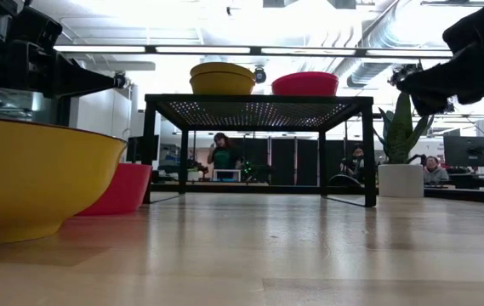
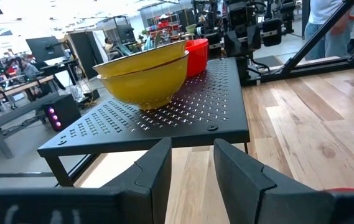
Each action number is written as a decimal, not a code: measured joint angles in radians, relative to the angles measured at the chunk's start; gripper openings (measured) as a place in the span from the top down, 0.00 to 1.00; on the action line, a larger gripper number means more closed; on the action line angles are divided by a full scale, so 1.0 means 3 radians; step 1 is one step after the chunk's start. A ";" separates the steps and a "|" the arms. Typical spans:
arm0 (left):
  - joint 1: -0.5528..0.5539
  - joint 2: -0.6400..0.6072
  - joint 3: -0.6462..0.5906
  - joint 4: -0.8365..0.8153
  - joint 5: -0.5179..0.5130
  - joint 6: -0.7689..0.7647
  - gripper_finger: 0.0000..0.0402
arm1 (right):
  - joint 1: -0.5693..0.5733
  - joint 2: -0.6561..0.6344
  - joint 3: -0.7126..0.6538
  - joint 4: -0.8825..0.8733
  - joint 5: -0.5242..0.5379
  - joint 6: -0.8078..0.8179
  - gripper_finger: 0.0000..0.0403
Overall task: Pick & Place Mini bowls
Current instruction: Stack the red bowl on the red bowl on the shelf
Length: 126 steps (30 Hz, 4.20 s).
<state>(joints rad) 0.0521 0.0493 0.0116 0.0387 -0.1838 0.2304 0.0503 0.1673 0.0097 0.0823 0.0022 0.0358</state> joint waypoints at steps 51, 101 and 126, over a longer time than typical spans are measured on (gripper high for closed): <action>0.0000 0.0000 0.0000 0.0012 0.0000 -0.0001 0.71 | 0.0001 0.0003 -0.0003 -0.0188 -0.0007 -0.0036 0.82; -0.1140 0.3146 0.2030 -0.2134 0.0142 -0.3663 0.71 | 0.0001 0.0009 -0.0004 -0.0188 -0.0006 -0.0035 0.82; -0.1200 0.4146 0.2810 -0.3156 0.0239 -0.4514 0.71 | 0.0001 0.0009 -0.0004 -0.0188 -0.0007 -0.0035 0.82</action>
<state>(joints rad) -0.3080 1.2929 0.8548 -0.9079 -0.1121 -1.1239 0.0505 0.1699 0.0086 0.0257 0.0002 0.0254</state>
